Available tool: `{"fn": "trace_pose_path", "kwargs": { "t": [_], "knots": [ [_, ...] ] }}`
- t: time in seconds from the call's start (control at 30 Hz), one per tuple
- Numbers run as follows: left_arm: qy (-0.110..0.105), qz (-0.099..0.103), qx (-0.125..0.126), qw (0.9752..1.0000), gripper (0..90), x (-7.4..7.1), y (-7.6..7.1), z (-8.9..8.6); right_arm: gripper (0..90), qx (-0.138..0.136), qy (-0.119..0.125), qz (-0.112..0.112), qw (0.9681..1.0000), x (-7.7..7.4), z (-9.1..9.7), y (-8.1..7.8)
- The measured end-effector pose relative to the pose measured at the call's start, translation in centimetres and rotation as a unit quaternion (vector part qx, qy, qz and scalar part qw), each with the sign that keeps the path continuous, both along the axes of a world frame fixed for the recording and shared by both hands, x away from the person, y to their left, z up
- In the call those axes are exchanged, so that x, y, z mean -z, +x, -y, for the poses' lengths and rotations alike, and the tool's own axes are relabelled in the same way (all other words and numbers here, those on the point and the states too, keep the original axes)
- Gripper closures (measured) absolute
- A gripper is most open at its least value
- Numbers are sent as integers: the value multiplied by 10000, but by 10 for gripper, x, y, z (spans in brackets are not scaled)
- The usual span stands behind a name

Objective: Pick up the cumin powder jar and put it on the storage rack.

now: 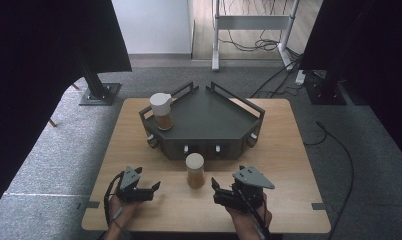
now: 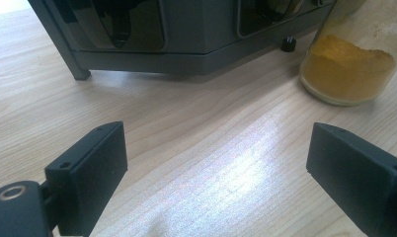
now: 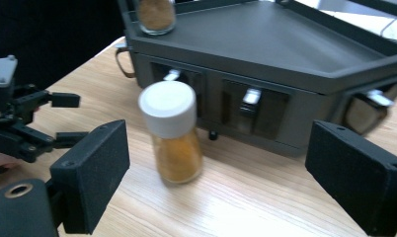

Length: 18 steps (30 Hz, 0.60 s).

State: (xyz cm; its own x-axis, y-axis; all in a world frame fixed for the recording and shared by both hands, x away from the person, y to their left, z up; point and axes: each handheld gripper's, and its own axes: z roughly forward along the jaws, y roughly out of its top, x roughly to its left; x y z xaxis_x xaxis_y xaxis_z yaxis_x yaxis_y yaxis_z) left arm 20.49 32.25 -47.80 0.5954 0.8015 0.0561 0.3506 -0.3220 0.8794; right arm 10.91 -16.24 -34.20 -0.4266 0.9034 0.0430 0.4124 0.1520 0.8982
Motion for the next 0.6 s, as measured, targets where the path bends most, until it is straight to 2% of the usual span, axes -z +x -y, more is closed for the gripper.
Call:
{"fn": "trace_pose_path", "kwargs": {
  "t": [0.2,0.6],
  "knots": [
    [2,-4,10,10000,87,0,0,0,93,-124,-22,29,9999,8,-22,6],
    [-14,-26,28,10000,87,0,1,-1,103,12,-69,111,9999,32,-58,18]
  ]
}}
